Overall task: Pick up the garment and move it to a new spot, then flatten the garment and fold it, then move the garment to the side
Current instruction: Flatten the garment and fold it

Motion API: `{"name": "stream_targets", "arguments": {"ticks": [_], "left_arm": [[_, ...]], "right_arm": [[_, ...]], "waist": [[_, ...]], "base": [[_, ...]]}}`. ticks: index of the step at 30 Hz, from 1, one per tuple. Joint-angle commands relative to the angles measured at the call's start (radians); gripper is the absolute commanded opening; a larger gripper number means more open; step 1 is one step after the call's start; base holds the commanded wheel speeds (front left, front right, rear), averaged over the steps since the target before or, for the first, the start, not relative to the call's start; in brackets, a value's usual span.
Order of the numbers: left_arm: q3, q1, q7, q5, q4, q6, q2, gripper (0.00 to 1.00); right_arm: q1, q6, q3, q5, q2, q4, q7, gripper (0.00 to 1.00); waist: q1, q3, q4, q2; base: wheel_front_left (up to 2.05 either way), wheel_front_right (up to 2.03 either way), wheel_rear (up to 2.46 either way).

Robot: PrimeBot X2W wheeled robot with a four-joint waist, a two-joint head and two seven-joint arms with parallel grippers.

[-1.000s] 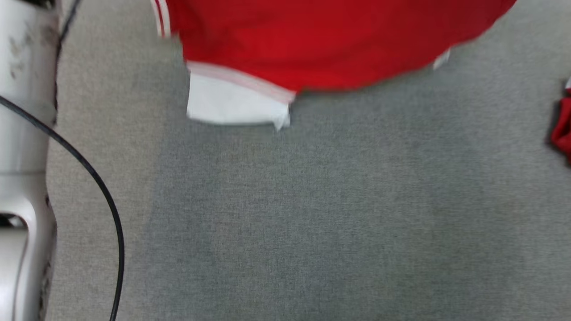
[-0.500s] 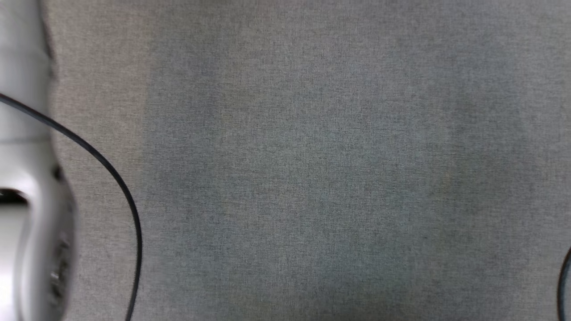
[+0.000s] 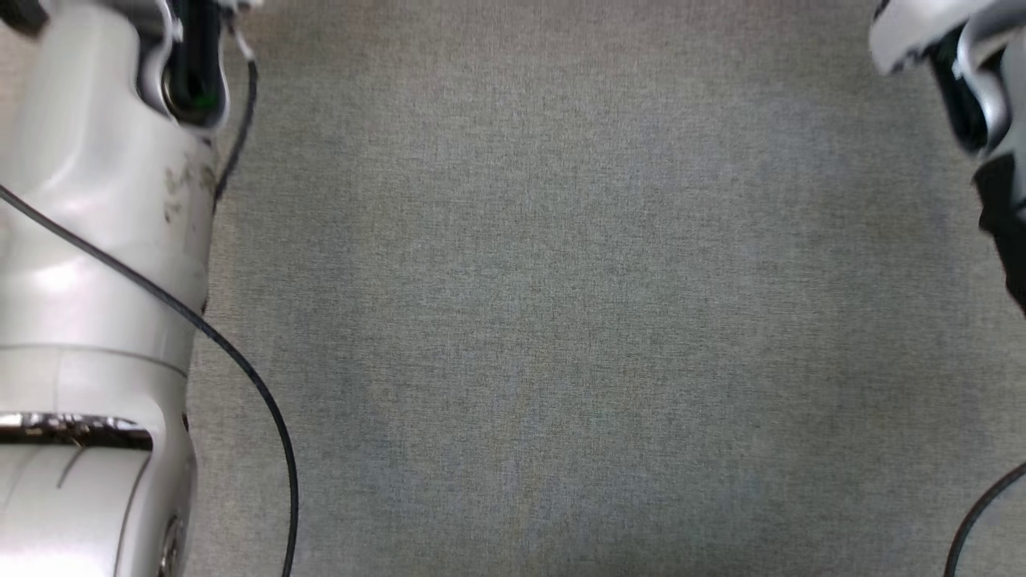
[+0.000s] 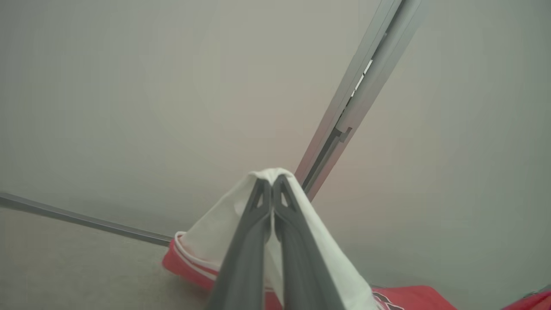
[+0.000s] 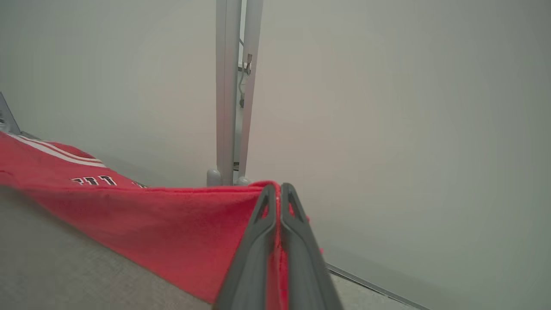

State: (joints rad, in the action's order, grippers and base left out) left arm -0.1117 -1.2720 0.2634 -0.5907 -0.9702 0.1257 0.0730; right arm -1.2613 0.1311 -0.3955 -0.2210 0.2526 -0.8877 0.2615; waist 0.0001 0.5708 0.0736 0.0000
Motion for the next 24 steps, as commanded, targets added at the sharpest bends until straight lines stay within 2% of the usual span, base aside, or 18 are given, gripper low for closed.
{"name": "stream_targets", "arguments": {"ticks": [1, 12, 24], "left_arm": [[0.000, 0.026, 0.001, -0.004, -0.017, 0.005, 0.004, 0.00], [-0.064, 0.186, 0.001, -0.038, -0.106, 0.007, 0.000, 0.00], [-0.183, 0.373, -0.053, -0.128, -0.142, 0.005, 0.022, 0.00]], "right_arm": [[0.028, -0.001, -0.018, -0.026, 0.017, -0.015, 0.005, 0.00], [0.195, -0.001, -0.134, -0.198, 0.043, -0.085, 0.005, 0.00], [0.371, -0.001, -0.334, -0.410, 0.083, -0.100, -0.002, 0.00]], "waist": [[-0.0001, -0.021, -0.001, 0.0000], [-0.0001, -0.144, -0.003, 0.0000], [-0.0001, -0.293, -0.002, 0.0000]], "base": [[0.00, 0.00, 0.00], [0.00, 0.00, 0.00], [0.00, 0.00, 0.00]]}}
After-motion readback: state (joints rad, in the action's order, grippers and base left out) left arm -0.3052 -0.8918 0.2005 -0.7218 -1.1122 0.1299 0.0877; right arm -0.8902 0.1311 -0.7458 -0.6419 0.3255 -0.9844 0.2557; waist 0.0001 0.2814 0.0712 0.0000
